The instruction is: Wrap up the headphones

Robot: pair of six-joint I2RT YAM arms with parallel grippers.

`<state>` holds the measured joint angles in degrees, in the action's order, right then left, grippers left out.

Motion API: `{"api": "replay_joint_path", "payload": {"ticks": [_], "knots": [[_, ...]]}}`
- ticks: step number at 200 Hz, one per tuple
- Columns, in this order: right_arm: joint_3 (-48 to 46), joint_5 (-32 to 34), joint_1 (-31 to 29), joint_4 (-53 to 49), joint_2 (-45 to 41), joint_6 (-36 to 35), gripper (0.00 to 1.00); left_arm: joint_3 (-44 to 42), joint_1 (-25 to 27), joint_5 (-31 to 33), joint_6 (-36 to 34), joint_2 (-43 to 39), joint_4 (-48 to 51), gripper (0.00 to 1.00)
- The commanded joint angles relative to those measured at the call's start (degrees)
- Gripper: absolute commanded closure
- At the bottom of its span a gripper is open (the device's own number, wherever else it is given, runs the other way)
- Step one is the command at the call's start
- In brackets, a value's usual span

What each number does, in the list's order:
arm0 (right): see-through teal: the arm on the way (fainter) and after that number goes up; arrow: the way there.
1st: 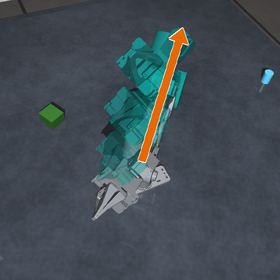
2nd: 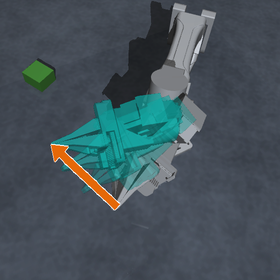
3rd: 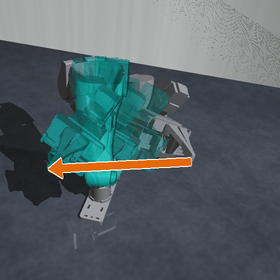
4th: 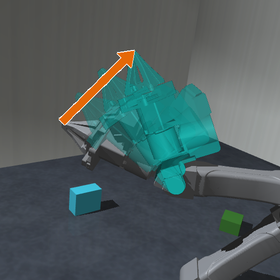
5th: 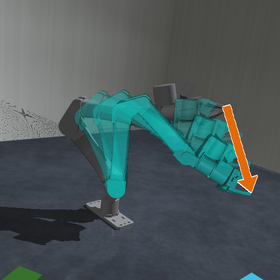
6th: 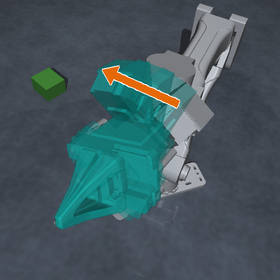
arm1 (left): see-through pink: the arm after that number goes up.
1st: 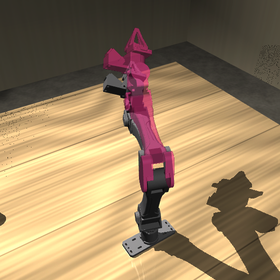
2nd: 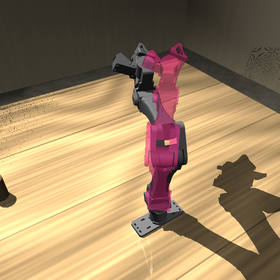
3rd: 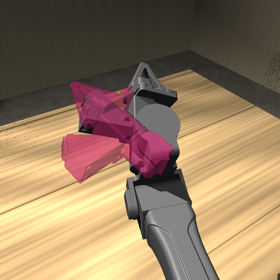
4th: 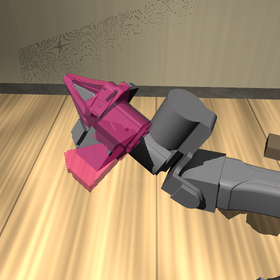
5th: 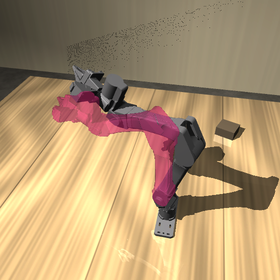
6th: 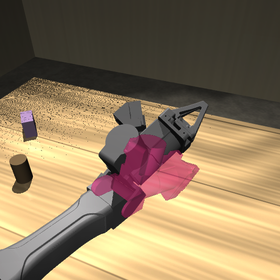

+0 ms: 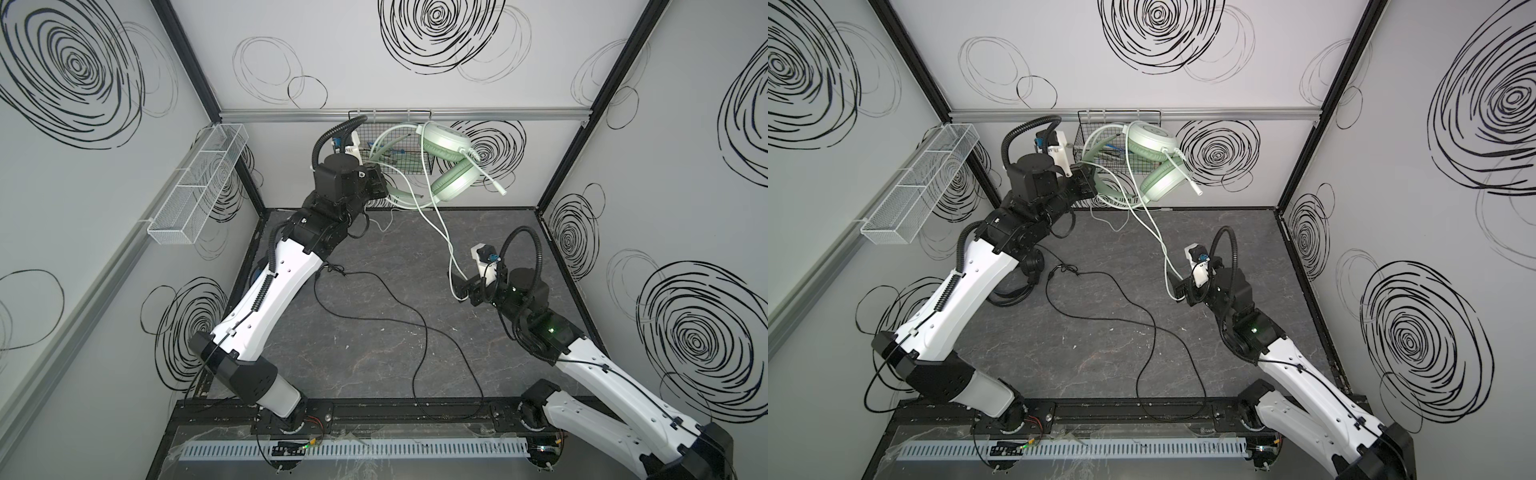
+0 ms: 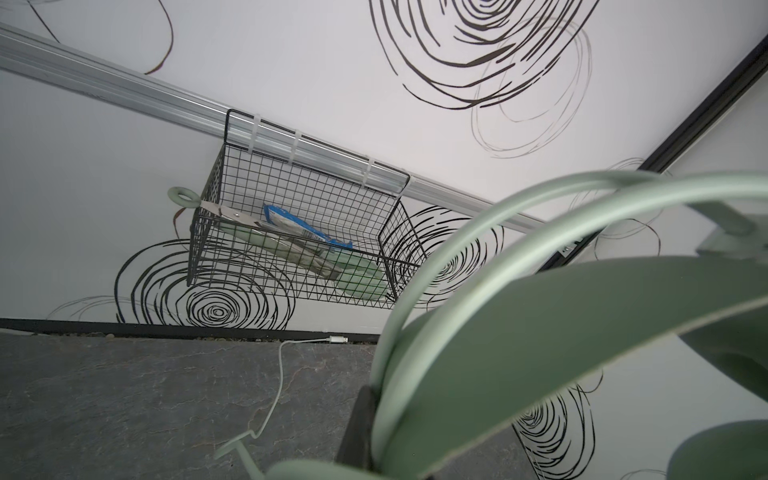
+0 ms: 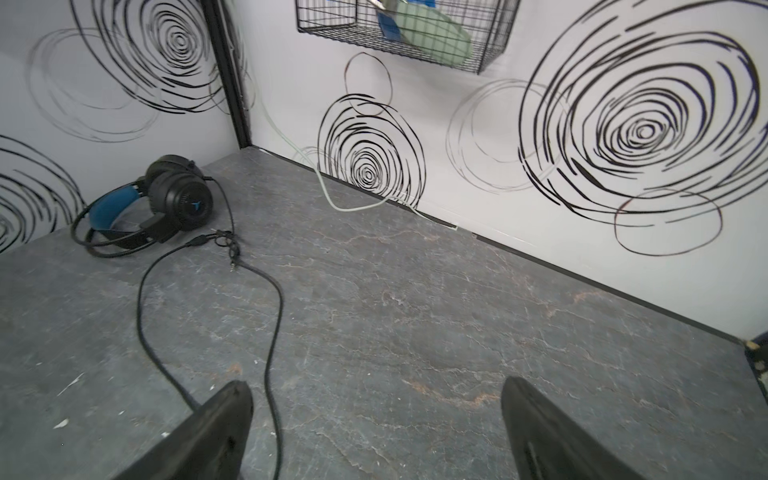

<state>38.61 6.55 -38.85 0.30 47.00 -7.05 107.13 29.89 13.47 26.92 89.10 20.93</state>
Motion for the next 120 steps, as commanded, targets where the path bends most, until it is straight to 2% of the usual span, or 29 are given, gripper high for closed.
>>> {"api": "replay_joint_path", "payload": {"ticks": [1,38,63,72,83,95,109,120], "knots": [[-1.0,15.1,-8.1,-5.2,-2.4,-5.9,0.03,0.0,0.6,3.4,-0.4,-0.5,-4.5,1.00],[-0.9,31.2,-17.0,-4.4,-4.3,-10.8,0.03,0.4,1.4,4.2,-1.3,-0.2,-3.0,1.00],[-0.1,35.6,-19.3,-0.3,-5.2,-14.5,0.03,-0.1,1.7,3.8,-1.5,-0.3,-1.8,1.00],[0.6,34.3,-19.3,1.7,-5.8,-14.6,0.03,-0.5,1.7,3.6,-1.6,-0.5,-1.6,1.00],[1.7,27.7,-18.9,2.4,-6.6,-13.2,0.03,-1.0,1.8,3.6,-1.6,-0.7,-1.3,1.00],[4.0,21.5,-17.1,0.1,-5.9,-8.2,0.03,-1.8,1.9,3.6,-1.7,-0.9,-1.4,1.00],[6.7,20.5,-15.2,-3.1,-4.2,-0.2,0.03,-2.8,2.1,3.7,-1.8,-1.2,-1.5,1.00],[6.9,17.6,-13.9,-3.2,-4.7,3.0,0.03,-3.8,2.2,3.8,-1.7,-1.6,-1.7,1.00]]}}
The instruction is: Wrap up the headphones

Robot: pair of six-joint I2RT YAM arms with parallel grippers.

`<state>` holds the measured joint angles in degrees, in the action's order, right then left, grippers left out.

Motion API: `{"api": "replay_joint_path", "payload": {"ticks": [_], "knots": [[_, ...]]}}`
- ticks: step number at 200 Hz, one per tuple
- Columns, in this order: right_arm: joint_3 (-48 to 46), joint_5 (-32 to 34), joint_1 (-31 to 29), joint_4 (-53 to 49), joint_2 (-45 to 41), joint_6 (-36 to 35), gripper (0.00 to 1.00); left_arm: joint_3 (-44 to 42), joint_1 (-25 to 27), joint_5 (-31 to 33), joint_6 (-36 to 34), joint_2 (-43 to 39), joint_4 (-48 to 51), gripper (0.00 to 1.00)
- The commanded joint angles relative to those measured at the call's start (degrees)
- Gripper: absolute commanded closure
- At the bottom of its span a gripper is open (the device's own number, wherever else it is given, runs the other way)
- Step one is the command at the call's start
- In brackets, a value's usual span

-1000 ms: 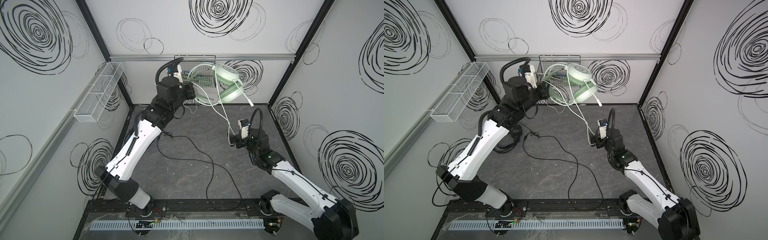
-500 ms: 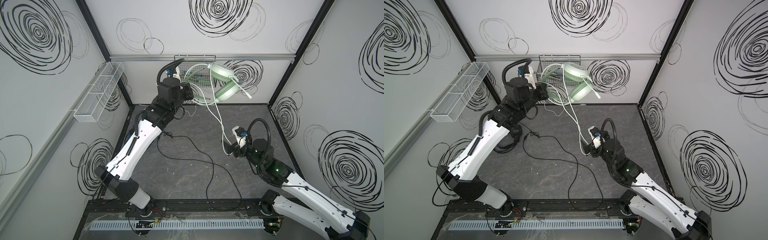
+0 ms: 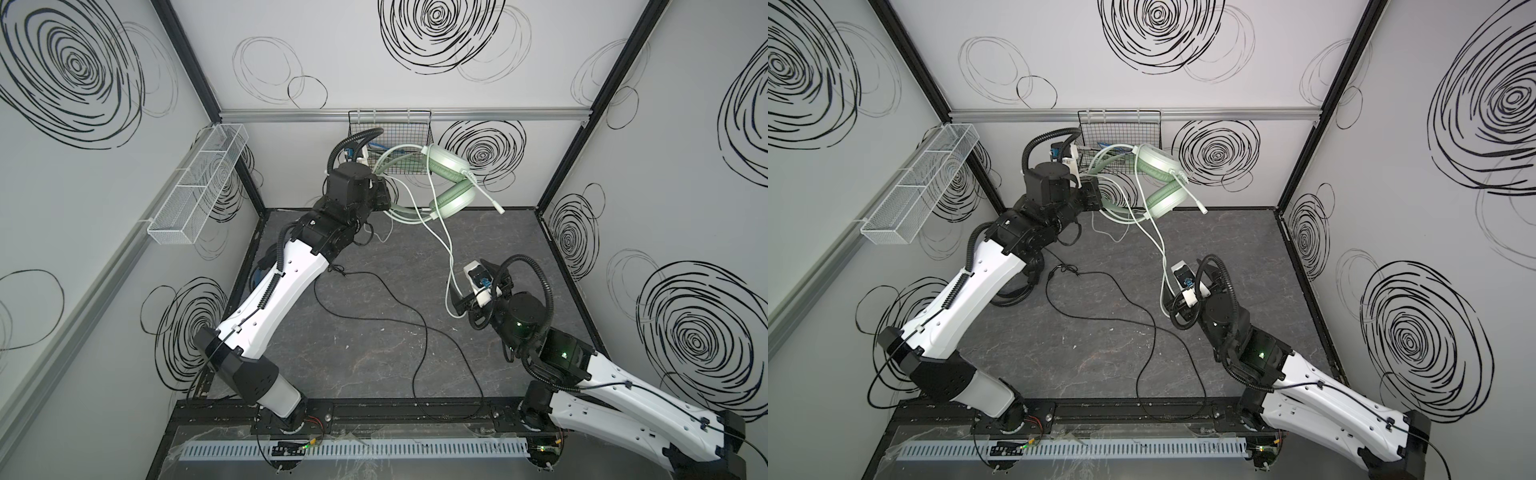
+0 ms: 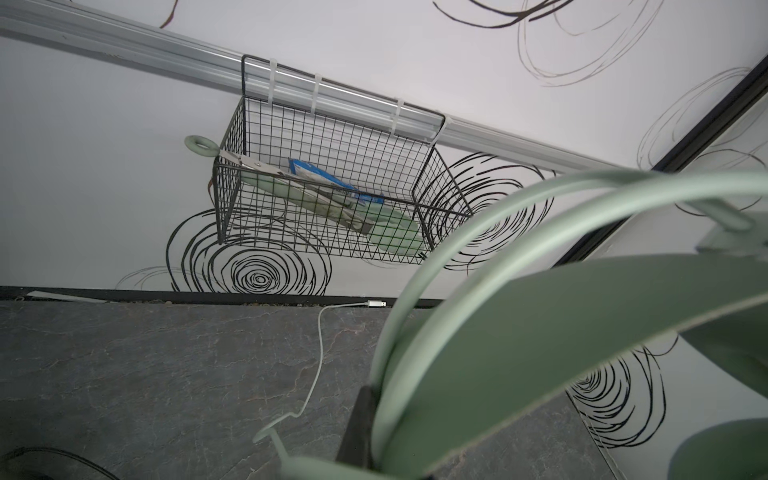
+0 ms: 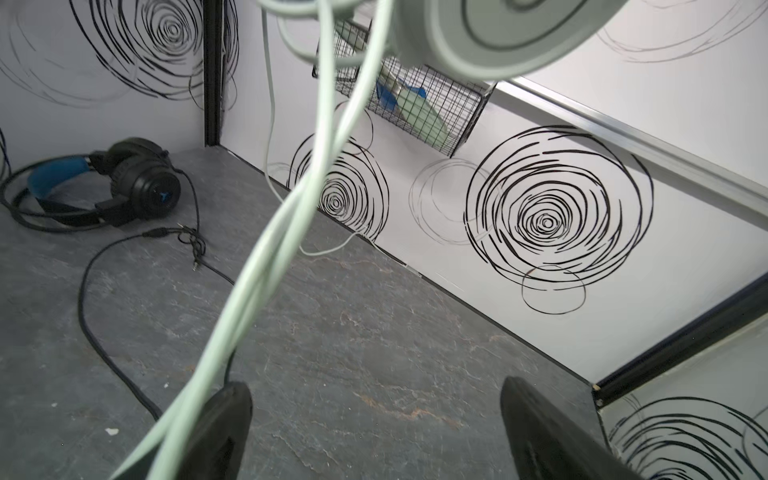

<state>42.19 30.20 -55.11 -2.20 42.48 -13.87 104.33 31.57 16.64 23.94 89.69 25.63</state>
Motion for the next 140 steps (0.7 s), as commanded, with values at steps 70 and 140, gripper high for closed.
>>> {"api": "replay_joint_path", "payload": {"ticks": [70,140], "knots": [[3.4,-13.3,5.1,-1.7,-0.2,13.2,0.03,-6.5,1.5,0.2,2.1,-4.8,-8.8,1.00],[2.4,-20.4,10.2,8.2,-2.3,8.7,0.03,-8.2,1.9,0.4,2.5,-6.0,-8.9,1.00]]}}
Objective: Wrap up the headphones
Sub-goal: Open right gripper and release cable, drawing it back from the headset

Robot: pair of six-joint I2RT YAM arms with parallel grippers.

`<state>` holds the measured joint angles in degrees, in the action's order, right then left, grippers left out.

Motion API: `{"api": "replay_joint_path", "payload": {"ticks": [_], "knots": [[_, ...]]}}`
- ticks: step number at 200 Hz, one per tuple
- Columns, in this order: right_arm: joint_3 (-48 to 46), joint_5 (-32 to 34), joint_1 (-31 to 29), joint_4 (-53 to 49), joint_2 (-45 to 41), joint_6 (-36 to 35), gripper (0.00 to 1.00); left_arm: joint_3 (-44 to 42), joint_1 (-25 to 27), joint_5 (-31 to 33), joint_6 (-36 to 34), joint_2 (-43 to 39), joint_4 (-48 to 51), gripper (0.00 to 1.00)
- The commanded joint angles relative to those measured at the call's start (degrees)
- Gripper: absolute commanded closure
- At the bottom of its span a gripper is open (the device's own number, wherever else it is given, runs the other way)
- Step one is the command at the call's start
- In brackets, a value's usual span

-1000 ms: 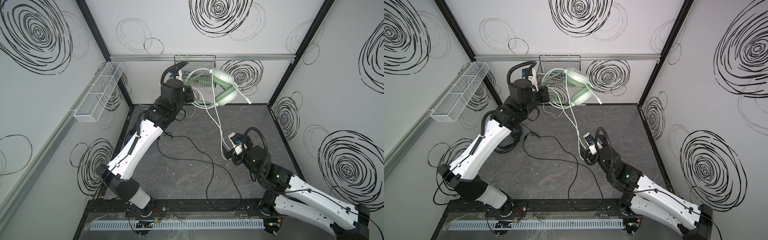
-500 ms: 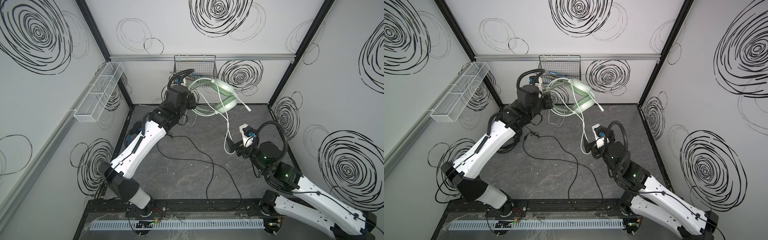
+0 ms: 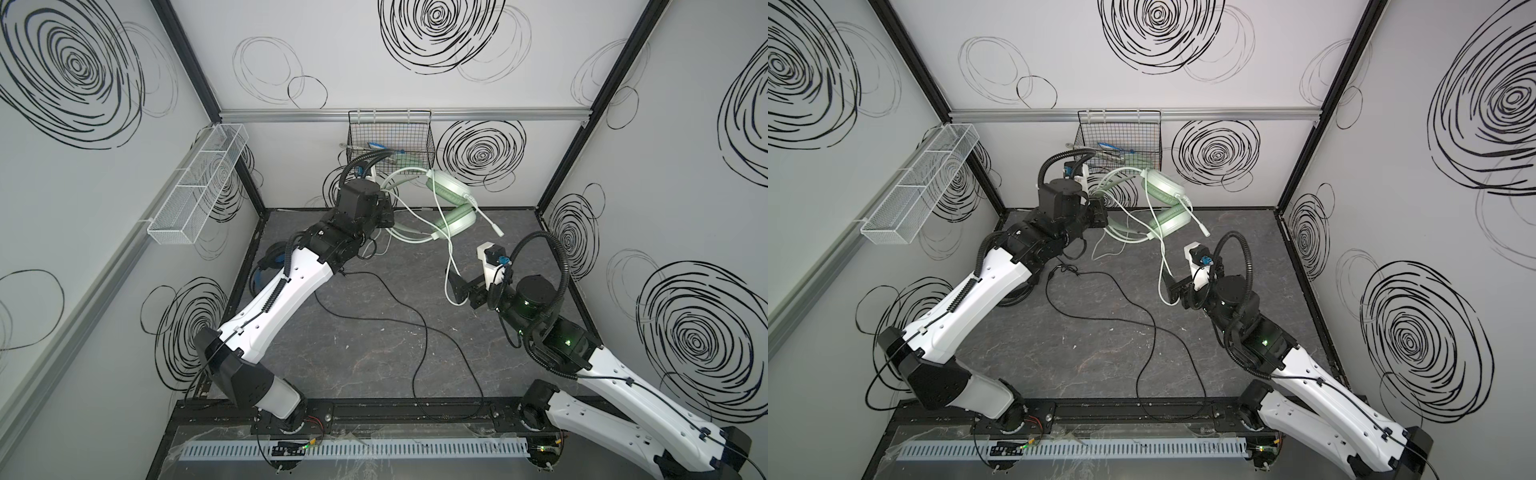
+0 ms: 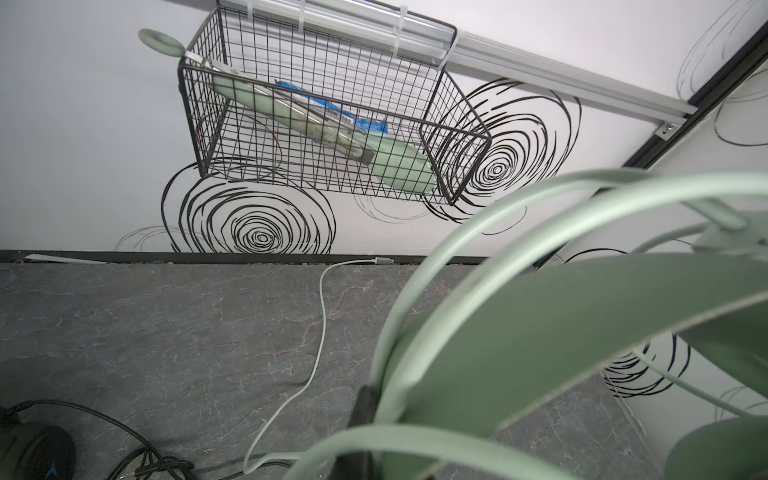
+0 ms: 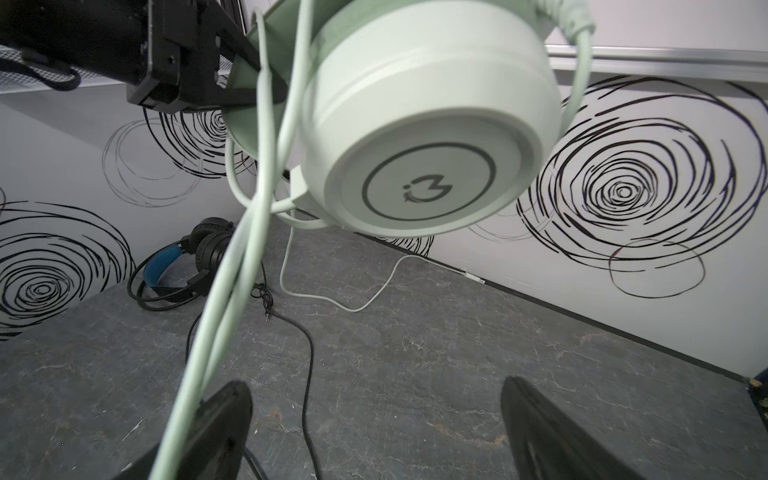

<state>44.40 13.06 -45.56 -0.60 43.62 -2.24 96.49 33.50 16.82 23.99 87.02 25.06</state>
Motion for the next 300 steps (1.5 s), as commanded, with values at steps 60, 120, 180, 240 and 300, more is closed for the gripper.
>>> {"api": "replay_joint_path", "payload": {"ticks": [60,120,180,240,300], "knots": [[2.1,-13.3,1.0,0.8,-6.5,-4.2,0.03,-2.0,-0.6,0.7,1.9,-3.6,-8.6,1.00],[4.7,-18.6,1.4,3.1,-2.3,-3.1,0.03,-5.0,0.3,2.0,2.5,-4.9,-8.9,1.00],[6.7,-11.4,-2.6,2.7,-3.6,-11.7,0.03,-5.1,0.2,0.9,2.8,-4.0,-8.2,1.00],[8.6,1.0,-14.7,-1.8,-3.9,-23.0,0.03,-3.5,-3.2,-1.4,3.3,-2.7,-8.2,1.00],[12.7,12.1,-14.4,1.1,-2.9,-7.1,0.03,-1.8,-3.6,-1.9,3.8,-3.1,-7.5,1.00]]}}
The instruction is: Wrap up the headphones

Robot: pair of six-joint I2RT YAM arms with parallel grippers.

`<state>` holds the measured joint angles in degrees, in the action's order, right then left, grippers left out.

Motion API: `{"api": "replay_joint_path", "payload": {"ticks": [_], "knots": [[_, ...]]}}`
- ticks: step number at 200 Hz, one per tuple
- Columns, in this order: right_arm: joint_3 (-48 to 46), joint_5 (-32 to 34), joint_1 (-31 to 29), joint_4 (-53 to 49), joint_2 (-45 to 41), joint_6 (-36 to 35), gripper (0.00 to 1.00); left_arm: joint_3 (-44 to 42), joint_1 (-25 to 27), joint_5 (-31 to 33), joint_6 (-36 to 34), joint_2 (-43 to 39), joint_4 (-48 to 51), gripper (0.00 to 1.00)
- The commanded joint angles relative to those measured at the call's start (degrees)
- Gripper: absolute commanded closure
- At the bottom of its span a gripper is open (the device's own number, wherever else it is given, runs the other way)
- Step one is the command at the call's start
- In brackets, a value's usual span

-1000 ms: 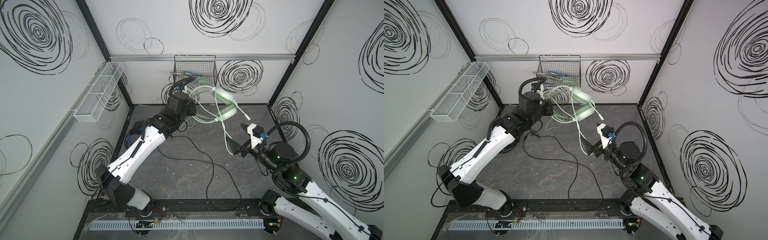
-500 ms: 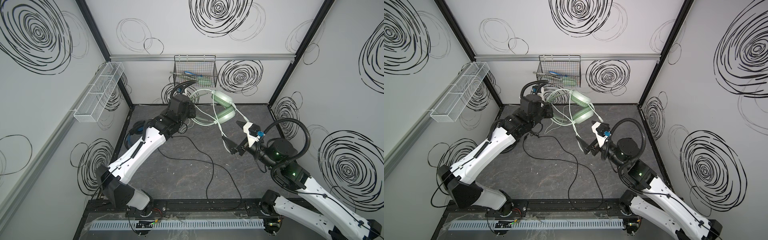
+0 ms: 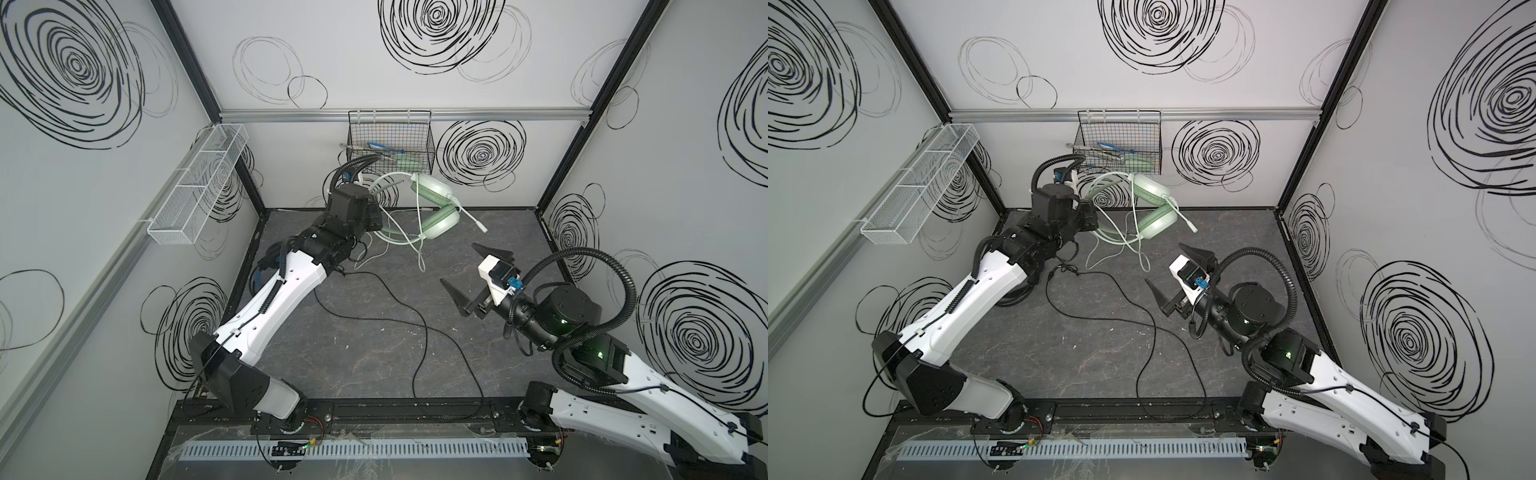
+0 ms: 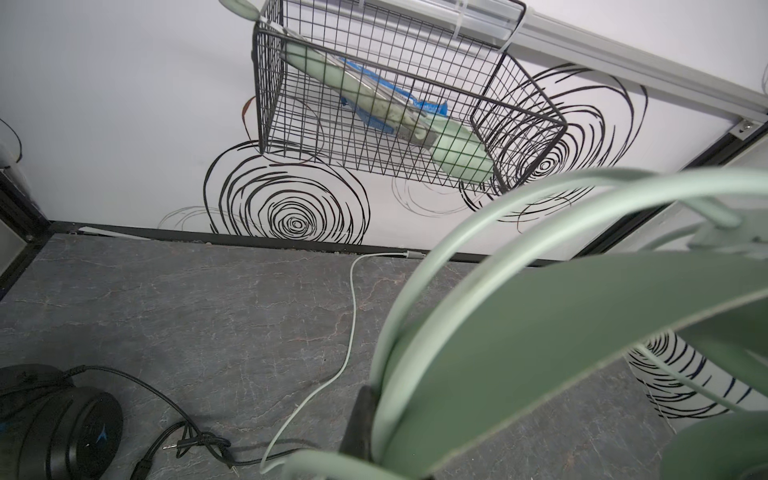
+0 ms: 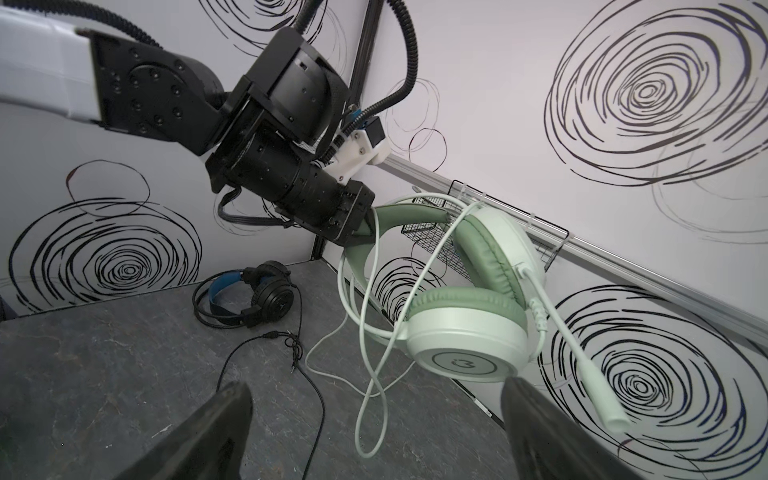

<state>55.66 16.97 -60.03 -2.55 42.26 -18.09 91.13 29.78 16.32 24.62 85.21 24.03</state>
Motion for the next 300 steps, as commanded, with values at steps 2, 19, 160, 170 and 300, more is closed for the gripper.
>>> {"api": "replay_joint_path", "payload": {"ticks": [2,19,160,170,300], "knots": [[1.4,8.4,0.2,3.4,-1.9,9.4,0.03,3.6,0.2,-1.4,3.1,-1.3,-6.5,1.00],[4.4,7.0,1.5,0.1,-1.6,15.4,0.03,4.3,0.0,-1.1,2.9,-1.1,-6.5,1.00],[25.3,-18.4,8.7,-7.8,26.2,13.4,0.39,9.9,-0.5,-6.4,2.4,3.8,-5.0,1.00],[24.8,-20.1,9.8,-7.4,27.0,13.6,0.41,9.7,-0.4,-6.6,2.4,3.8,-5.1,1.00],[24.6,-23.6,15.9,-3.5,34.4,14.2,0.57,7.6,0.8,-7.3,2.8,4.0,-5.4,1.00]]}}
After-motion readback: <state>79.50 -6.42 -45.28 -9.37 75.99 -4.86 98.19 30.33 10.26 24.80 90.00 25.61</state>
